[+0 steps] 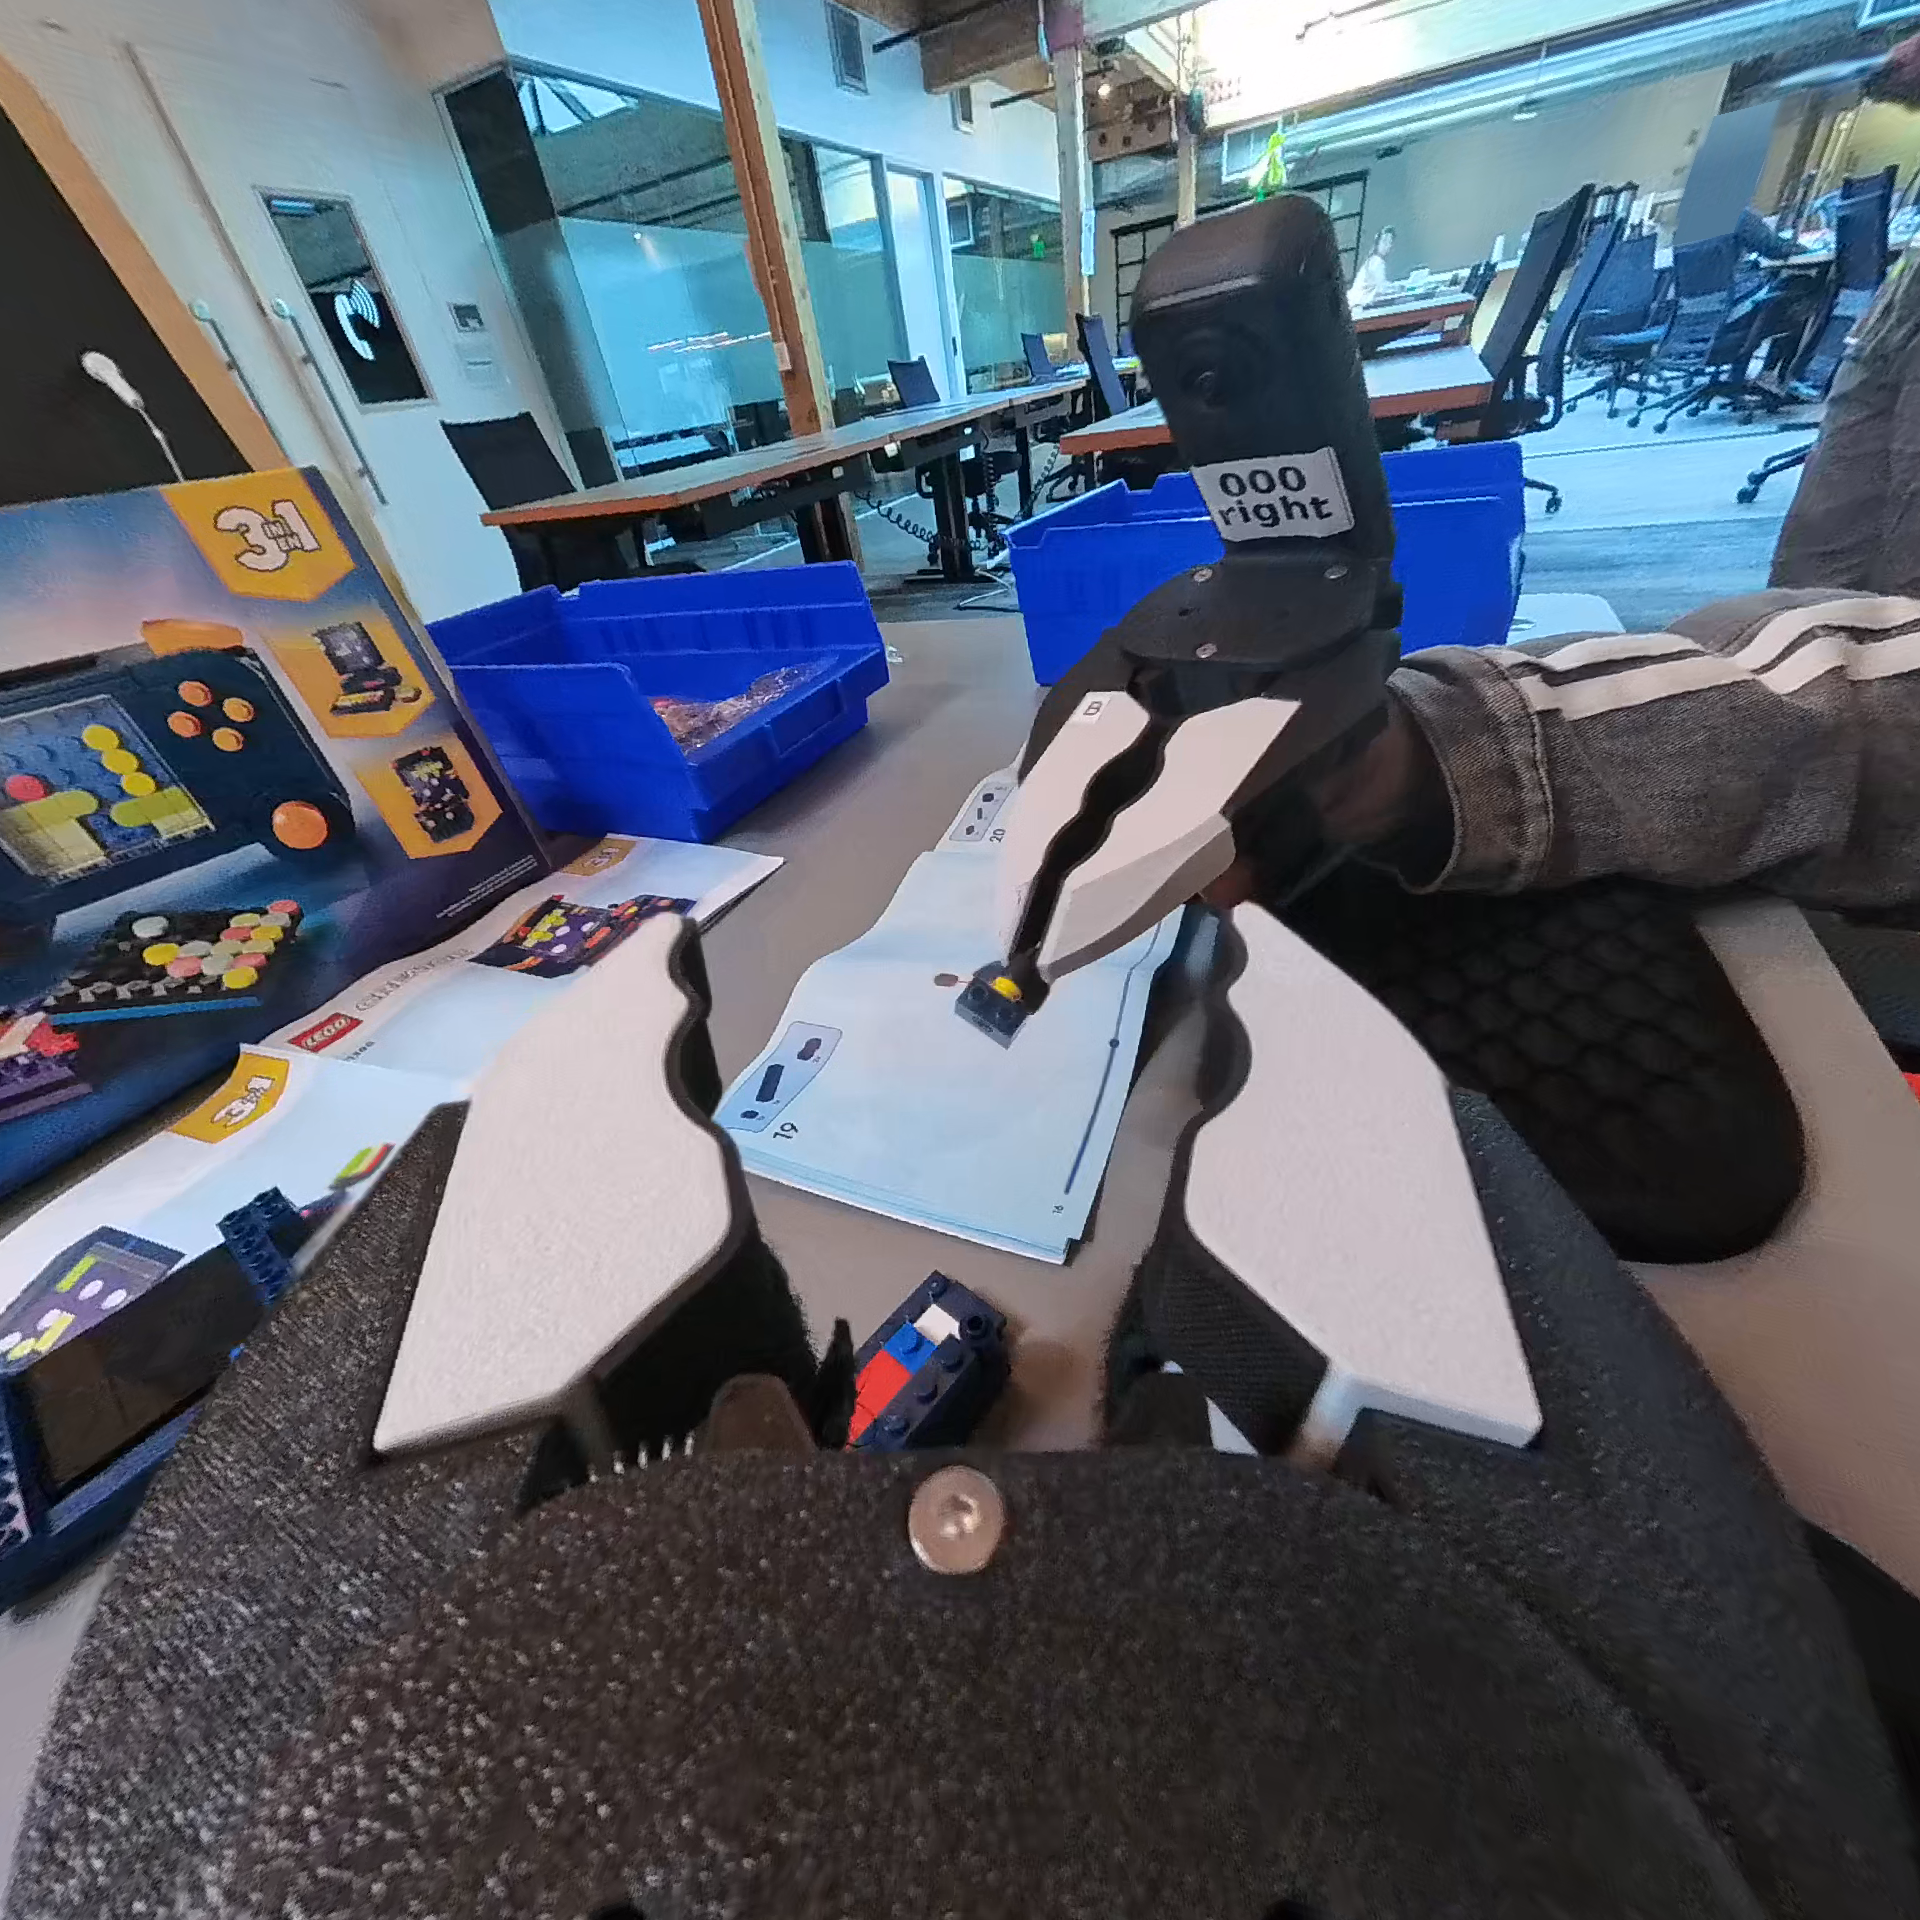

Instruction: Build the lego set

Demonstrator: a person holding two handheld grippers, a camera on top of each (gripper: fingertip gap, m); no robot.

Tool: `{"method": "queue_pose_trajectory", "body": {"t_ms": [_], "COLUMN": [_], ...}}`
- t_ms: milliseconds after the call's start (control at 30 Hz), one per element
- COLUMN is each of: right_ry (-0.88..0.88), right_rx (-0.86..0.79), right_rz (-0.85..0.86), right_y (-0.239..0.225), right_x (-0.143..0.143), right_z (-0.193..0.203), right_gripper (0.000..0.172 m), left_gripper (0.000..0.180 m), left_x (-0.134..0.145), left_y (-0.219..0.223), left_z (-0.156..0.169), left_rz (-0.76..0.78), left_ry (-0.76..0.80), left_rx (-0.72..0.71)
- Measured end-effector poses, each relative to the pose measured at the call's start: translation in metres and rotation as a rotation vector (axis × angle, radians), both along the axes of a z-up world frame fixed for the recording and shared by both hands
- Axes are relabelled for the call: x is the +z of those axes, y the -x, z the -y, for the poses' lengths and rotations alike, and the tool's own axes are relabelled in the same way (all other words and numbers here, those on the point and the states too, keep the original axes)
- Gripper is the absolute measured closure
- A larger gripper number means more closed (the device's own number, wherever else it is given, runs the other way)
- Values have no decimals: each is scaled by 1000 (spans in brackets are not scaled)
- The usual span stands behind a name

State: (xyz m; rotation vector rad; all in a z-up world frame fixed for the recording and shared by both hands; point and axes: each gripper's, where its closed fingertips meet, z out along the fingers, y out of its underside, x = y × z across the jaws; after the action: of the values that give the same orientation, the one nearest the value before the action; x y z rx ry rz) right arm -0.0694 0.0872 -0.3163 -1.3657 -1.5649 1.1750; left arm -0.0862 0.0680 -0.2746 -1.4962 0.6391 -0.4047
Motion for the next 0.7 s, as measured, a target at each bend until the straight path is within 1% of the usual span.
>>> {"method": "queue_pose_trajectory", "body": {"t_ms": [700], "right_ry": [8], "right_rx": [4], "right_rz": [-6], "right_y": [1], "right_x": [0], "right_z": [-1], "right_gripper": [167], "left_gripper": [89], "left_x": [-1], "left_y": [-3], "left_z": [3], "left_rz": [-45], "left_ry": [-5], "left_rx": [-16]}}
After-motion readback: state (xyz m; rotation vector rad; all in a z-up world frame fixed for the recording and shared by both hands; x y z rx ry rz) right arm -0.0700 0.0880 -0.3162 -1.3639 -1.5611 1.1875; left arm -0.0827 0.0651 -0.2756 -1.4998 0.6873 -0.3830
